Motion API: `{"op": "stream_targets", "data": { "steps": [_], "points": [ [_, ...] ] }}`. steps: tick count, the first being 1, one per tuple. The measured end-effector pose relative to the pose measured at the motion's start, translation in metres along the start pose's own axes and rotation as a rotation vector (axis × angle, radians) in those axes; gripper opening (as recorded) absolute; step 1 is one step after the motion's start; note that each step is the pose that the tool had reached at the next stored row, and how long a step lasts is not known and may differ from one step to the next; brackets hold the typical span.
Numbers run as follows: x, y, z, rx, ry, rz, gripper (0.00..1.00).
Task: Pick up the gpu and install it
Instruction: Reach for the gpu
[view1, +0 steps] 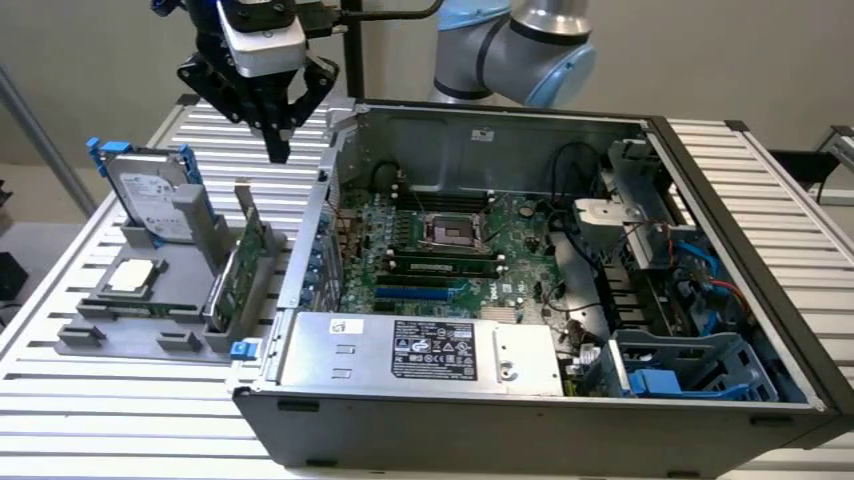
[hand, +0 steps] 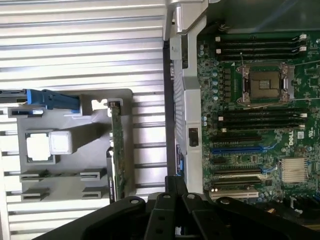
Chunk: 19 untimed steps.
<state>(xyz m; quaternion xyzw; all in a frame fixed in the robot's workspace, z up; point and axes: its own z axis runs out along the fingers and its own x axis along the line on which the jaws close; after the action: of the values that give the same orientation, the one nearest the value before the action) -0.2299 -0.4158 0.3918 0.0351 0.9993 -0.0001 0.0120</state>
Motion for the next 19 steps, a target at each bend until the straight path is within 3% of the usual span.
{"op": "stream_targets", "data": {
  "steps": [6, 9, 11, 17, 19],
  "points": [
    [0.027, -0.0023, 0.0006, 0.0251, -0.0019, 0.0, 0.11],
    [0.041, -0.0032, 0.0019, 0.0342, -0.0025, -0.001, 0.11],
    [0.05, -0.0039, 0.0036, 0.0366, -0.0026, -0.001, 0.11],
    [0.076, -0.0057, 0.0061, 0.0366, -0.0029, -0.001, 0.11],
    [0.076, -0.0057, 0.006, 0.0368, -0.0027, -0.001, 0.11]
  ]
}}
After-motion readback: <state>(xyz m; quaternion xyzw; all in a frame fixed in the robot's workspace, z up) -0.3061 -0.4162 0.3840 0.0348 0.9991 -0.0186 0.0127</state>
